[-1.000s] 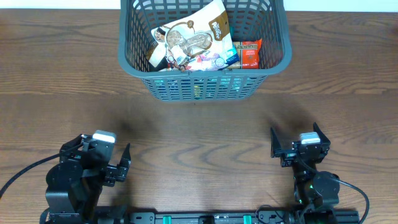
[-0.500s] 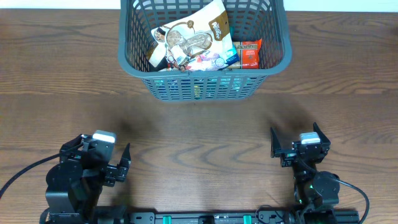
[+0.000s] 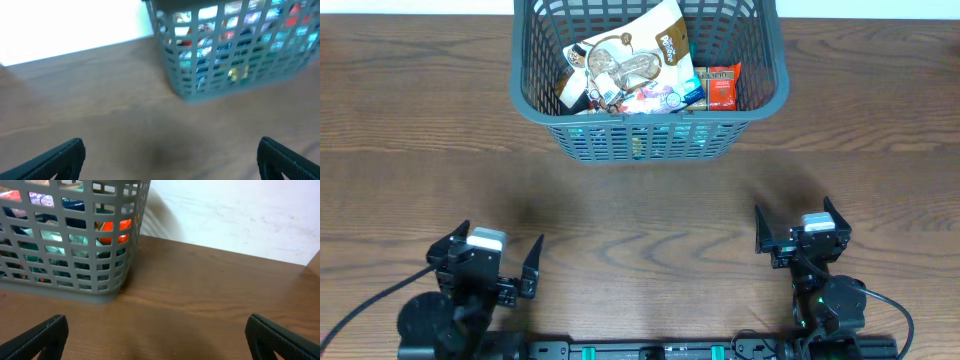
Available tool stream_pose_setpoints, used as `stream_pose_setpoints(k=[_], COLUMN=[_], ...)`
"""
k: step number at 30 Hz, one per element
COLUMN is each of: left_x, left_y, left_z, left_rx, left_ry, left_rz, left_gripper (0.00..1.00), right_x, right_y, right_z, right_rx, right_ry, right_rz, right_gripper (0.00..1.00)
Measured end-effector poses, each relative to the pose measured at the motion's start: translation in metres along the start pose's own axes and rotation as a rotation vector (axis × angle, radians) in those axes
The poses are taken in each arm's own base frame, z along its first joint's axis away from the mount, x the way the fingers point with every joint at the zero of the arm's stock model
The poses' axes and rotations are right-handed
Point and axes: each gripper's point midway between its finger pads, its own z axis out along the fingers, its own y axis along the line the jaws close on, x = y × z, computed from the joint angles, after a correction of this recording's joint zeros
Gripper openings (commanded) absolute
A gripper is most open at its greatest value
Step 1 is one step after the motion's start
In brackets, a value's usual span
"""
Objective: Pack container
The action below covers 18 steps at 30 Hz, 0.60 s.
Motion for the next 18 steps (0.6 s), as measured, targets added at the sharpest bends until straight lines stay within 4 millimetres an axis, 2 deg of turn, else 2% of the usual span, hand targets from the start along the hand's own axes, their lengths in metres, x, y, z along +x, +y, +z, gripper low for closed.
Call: stream_pose_setpoints(k=[5, 13, 18], left_x=[0.021, 0.034, 0.064], left_y=[-0.003, -0.001, -0.002], left_z=[0.022, 0.054, 0.073], left_rx=[0.009, 0.003, 0.007], left_ry=[-0.074, -0.158, -0.119], left_rz=[-0.066, -0.09, -0.099], left_gripper=[0.99, 0.99, 0.99], right_x=[0.0, 0.0, 0.0], right_y=[0.0, 0.0, 0.0], right_z=[0.0, 0.0, 0.0], right_rx=[0.0, 0.0, 0.0], right_ry=[0.0, 0.0, 0.0], right_rz=[0.0, 0.0, 0.0], right_gripper=[0.99, 0.99, 0.99])
